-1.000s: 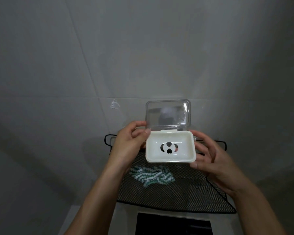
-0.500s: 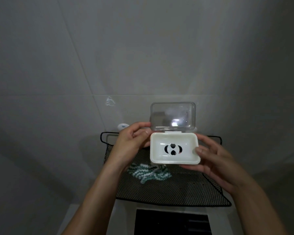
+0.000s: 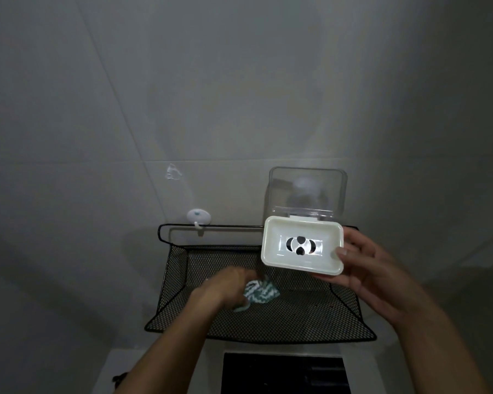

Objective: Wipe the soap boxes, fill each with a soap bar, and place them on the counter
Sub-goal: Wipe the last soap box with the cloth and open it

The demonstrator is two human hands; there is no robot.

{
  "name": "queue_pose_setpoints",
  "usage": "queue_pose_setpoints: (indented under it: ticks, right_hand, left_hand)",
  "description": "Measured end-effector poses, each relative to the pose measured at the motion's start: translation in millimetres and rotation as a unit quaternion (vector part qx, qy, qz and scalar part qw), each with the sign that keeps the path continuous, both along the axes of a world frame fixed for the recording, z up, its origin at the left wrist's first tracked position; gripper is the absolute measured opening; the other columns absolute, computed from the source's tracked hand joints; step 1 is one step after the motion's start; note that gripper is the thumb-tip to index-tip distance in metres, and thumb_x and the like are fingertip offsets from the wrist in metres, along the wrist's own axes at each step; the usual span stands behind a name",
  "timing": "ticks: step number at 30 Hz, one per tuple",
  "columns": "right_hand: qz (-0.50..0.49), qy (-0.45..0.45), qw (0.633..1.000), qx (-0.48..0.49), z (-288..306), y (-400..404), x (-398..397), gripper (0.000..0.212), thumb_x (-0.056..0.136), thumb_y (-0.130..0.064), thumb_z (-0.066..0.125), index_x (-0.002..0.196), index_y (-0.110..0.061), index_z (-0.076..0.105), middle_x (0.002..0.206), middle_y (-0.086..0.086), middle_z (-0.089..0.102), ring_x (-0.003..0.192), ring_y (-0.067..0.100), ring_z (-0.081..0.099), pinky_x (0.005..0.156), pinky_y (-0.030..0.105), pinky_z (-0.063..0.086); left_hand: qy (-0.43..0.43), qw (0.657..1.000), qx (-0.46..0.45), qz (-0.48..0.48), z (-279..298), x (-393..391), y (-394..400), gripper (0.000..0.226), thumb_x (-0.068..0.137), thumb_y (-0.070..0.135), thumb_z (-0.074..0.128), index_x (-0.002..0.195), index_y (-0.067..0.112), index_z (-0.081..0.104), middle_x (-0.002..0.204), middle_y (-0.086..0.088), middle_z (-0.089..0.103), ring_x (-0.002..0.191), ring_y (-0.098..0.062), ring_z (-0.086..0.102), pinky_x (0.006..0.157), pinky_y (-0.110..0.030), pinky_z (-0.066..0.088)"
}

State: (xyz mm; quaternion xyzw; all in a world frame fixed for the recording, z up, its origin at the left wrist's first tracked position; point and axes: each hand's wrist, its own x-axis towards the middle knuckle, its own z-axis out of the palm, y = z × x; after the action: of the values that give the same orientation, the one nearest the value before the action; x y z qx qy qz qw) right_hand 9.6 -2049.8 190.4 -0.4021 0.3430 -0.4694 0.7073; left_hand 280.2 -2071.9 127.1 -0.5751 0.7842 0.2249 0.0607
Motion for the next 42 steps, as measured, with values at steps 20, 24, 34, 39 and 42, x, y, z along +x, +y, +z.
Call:
queue_pose_setpoints:
  ticks: [20,24,34,39,42]
  right_hand:
    - [-0.03,-0.013,0.999,-0.031,5,-6,35,0.045,0.08,-0.007,0.065,0.124,-0.014,0.061,0.112,0.015,0.074,0.101,0.027,0.073,0.073,0.032,0.06]
    - [-0.035,-0.021,0.997,-0.063,7,-8,55,0.044,0.08,-0.009,0.065,0.124,-0.011,0.061,0.106,0.013,0.076,0.095,0.024,0.075,0.07,0.029,0.06]
    - [-0.046,-0.03,0.997,-0.057,1,-8,61,0.045,0.081,-0.009,0.065,0.126,-0.009,0.062,0.111,0.018,0.074,0.095,0.025,0.075,0.068,0.029,0.06]
    - [-0.028,-0.049,0.997,-0.045,2,-9,59,0.044,0.084,-0.007,0.062,0.128,-0.008,0.061,0.111,0.018,0.074,0.093,0.023,0.075,0.069,0.029,0.06]
    - [-0.004,-0.078,0.996,-0.042,2,-9,59,0.04,0.088,-0.005,0.059,0.127,-0.009,0.064,0.116,0.019,0.072,0.098,0.024,0.074,0.073,0.03,0.06]
  left_hand:
    - [0.274,0.834,-0.444,0.182,127,-10,54,0.021,0.081,0.01,0.072,0.101,0.011,0.072,0.105,0.004,0.067,0.092,-0.01,0.063,0.084,-0.019,0.05]
    - [0.088,0.879,-0.44,0.161,113,-42,51,0.034,0.087,0.02,0.067,0.12,0.013,0.066,0.124,-0.003,0.061,0.104,-0.022,0.055,0.086,-0.039,0.051]
    - [0.15,0.901,-0.349,0.209,106,-70,48,0.032,0.101,0.018,0.038,0.125,0.009,0.057,0.115,-0.01,0.064,0.106,-0.03,0.055,0.096,-0.039,0.038]
    - [0.271,0.884,-0.324,0.201,119,-66,48,0.036,0.094,0.011,0.058,0.131,0.013,0.061,0.118,-0.008,0.07,0.108,-0.025,0.064,0.097,-0.034,0.047]
    - [0.306,0.885,-0.295,0.189,121,-70,48,0.042,0.091,0.016,0.064,0.133,0.019,0.06,0.121,-0.002,0.07,0.113,-0.019,0.063,0.1,-0.03,0.046]
